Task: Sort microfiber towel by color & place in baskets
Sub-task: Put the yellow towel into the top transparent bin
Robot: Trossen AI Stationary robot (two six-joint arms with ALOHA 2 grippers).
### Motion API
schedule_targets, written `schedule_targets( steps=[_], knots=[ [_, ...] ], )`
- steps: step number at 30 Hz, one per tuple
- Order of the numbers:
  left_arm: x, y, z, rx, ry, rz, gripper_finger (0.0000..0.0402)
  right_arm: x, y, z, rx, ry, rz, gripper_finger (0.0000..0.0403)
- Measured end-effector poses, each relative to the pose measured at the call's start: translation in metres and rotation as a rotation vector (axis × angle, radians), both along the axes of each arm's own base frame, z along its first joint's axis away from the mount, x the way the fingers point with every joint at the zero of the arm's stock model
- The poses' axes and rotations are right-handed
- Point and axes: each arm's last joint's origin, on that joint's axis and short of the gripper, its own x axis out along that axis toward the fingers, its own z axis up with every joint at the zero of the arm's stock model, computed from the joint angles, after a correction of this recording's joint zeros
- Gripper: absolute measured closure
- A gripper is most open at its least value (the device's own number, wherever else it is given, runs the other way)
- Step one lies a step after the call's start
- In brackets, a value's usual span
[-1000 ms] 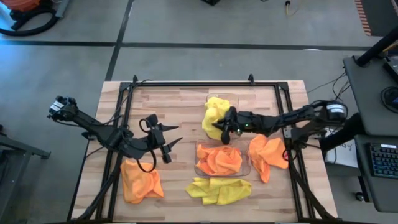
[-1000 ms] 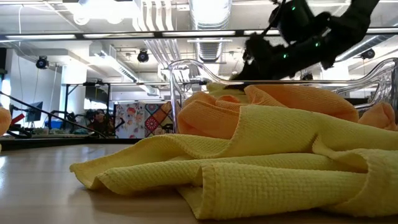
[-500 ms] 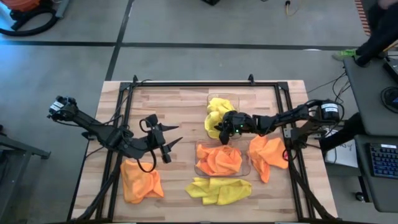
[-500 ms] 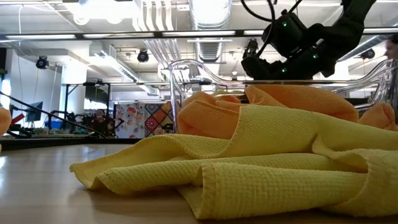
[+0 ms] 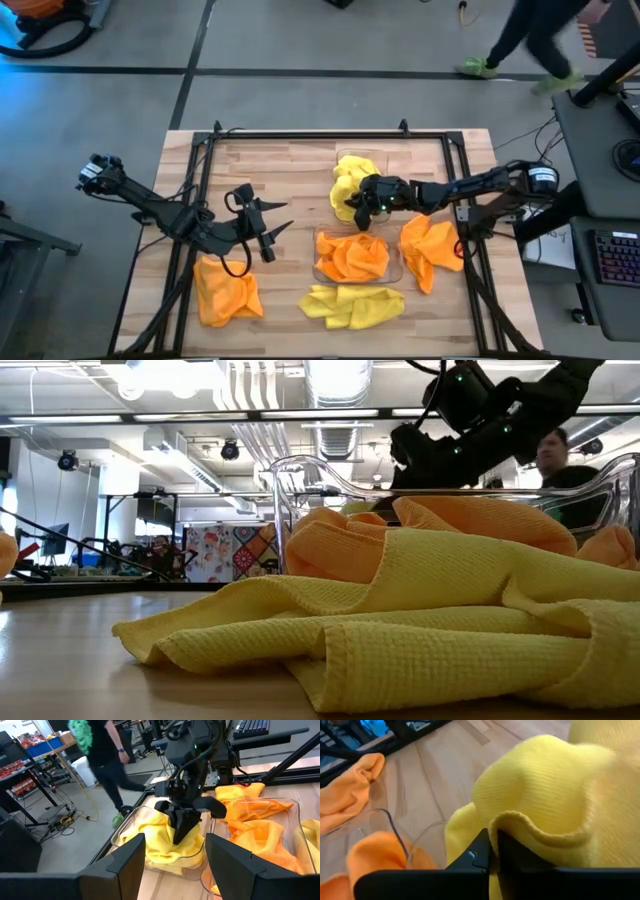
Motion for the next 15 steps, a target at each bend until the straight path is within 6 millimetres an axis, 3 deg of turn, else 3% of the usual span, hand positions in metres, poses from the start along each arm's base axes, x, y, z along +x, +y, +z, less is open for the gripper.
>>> schedule_targets(
  steps=[5, 15],
  knots=[
    [0.0, 0.0, 0.0, 0.0, 0.001, 0.0, 0.021, -0.004, 0.0, 0.016, -0.011, 0.059, -0.006, 0.0367],
    [0.0, 0.0, 0.0, 0.001, 0.003, 0.0, 0.021, -0.018, 0.003, 0.042, 0.018, 0.267, -0.013, 0.0241]
  ],
)
